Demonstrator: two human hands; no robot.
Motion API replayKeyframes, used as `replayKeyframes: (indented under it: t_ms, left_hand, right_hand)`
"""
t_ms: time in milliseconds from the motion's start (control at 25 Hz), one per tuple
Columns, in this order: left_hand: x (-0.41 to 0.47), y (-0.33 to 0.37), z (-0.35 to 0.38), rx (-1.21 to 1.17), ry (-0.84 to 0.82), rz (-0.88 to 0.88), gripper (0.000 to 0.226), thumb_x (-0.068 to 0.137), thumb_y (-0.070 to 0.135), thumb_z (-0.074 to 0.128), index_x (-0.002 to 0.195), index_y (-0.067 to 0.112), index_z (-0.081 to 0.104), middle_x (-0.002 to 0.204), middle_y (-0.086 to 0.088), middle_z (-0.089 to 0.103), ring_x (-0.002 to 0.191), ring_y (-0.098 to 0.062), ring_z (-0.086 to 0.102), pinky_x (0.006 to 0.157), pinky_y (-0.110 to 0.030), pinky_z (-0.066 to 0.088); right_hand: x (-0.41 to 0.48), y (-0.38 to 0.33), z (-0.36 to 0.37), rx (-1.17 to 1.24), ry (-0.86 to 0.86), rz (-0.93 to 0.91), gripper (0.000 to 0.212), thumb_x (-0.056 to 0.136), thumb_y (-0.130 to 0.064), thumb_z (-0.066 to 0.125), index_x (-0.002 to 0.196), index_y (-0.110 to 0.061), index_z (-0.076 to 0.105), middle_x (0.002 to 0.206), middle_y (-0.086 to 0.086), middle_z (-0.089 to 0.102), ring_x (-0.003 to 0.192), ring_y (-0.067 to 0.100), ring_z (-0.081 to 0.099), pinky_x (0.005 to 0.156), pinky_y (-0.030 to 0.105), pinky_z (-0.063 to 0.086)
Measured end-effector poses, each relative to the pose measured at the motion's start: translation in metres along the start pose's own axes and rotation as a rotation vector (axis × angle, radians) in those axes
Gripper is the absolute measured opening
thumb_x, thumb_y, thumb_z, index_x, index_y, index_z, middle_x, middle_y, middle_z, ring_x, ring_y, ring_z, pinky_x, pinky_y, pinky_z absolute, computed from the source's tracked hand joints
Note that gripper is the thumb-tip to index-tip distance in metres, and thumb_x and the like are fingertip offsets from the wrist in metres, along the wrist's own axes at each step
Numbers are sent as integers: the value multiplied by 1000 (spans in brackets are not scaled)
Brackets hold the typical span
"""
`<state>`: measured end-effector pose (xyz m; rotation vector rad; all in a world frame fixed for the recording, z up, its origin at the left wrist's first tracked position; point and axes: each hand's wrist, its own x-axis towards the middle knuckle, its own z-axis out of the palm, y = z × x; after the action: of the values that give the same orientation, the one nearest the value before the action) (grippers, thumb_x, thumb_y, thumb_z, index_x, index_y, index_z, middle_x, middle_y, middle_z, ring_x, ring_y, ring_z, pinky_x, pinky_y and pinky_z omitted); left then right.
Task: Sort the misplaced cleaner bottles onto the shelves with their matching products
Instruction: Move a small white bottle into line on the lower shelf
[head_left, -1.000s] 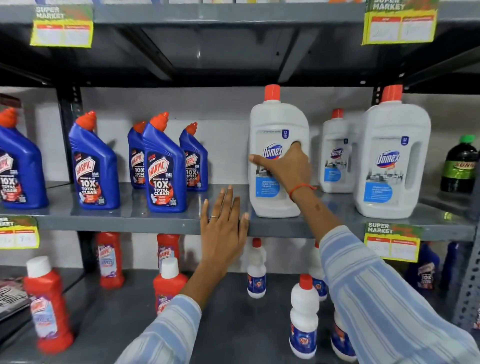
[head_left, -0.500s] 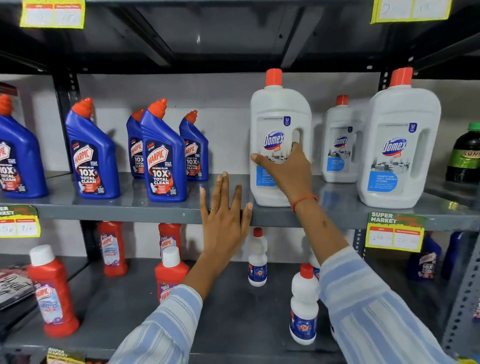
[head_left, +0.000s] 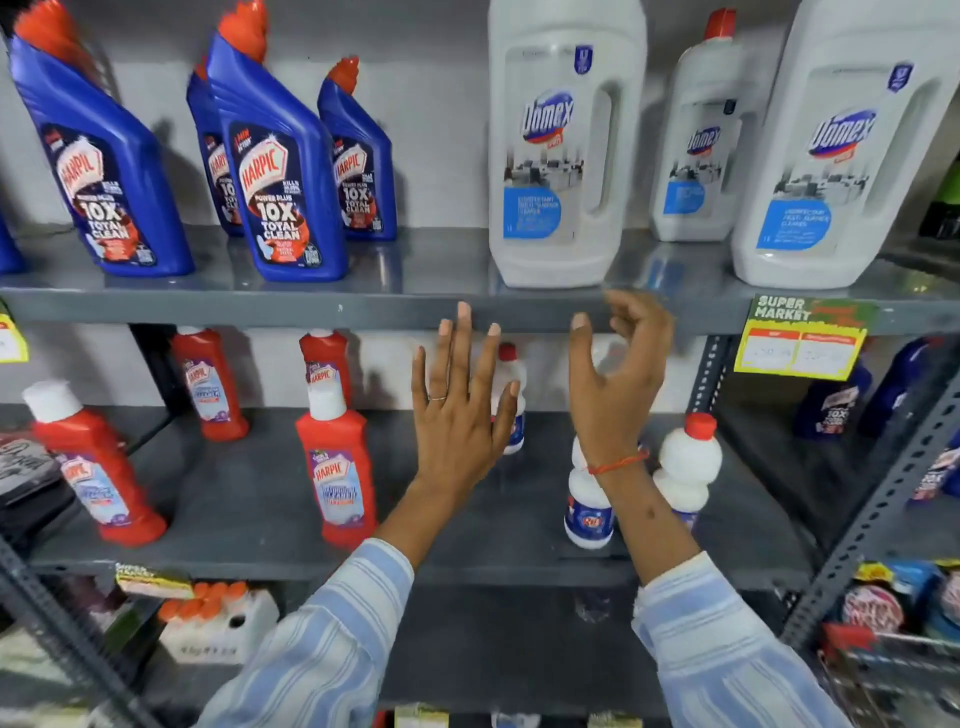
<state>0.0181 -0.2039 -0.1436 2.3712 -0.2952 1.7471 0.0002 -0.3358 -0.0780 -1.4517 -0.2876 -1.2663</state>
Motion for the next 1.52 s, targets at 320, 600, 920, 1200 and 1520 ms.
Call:
replayKeyframes:
  t_ms: [320, 600, 920, 1200, 1520]
  left_hand:
    - [-132, -17, 37, 16, -630, -155, 70, 92, 57, 36, 147, 15, 29, 156, -10, 20, 144, -24, 15, 115, -53, 12]
    - [-210, -53, 52, 55, -1197, -255, 127, 56, 97, 6, 148, 12, 28, 155, -10, 24, 144, -24, 19, 114, -52, -1]
    - [-204, -52, 53, 100, -1226, -275, 140, 39, 97, -15, 151, 18, 10, 160, -6, 5, 146, -21, 5, 114, -53, 0]
    - [-200, -52, 54, 92, -1266, -305, 144, 30, 96, -19, 151, 20, -1, 160, -4, -6, 146, -21, -4, 114, -52, -4]
    - [-198, -53, 53, 109, -1330, -293, 119, 60, 94, 20, 151, 22, -4, 160, -4, -8, 146, -22, -6, 115, -52, -4]
  right_hand:
    - [-99, 121, -58, -487, -237, 247, 51, 77, -24, 71, 117, -2, 49, 114, 25, 55, 109, 36, 50, 102, 27, 36]
    - [-131, 171, -80, -346, -510, 817, 80, 67, -5, 79, 133, -6, 35, 134, 15, 52, 122, 32, 50, 96, 34, 41]
    - [-160, 163, -55, -261, -741, 838, 81, 66, -8, 79, 134, -11, 34, 135, 13, 51, 116, 24, 52, 93, 31, 43]
    - [-175, 159, -35, -245, -834, 833, 83, 66, -15, 81, 135, -14, 34, 137, 10, 50, 121, 26, 51, 96, 39, 47]
    - [-174, 160, -37, -241, -843, 846, 80, 68, -16, 79, 135, -16, 34, 138, 9, 49, 123, 27, 50, 98, 43, 47]
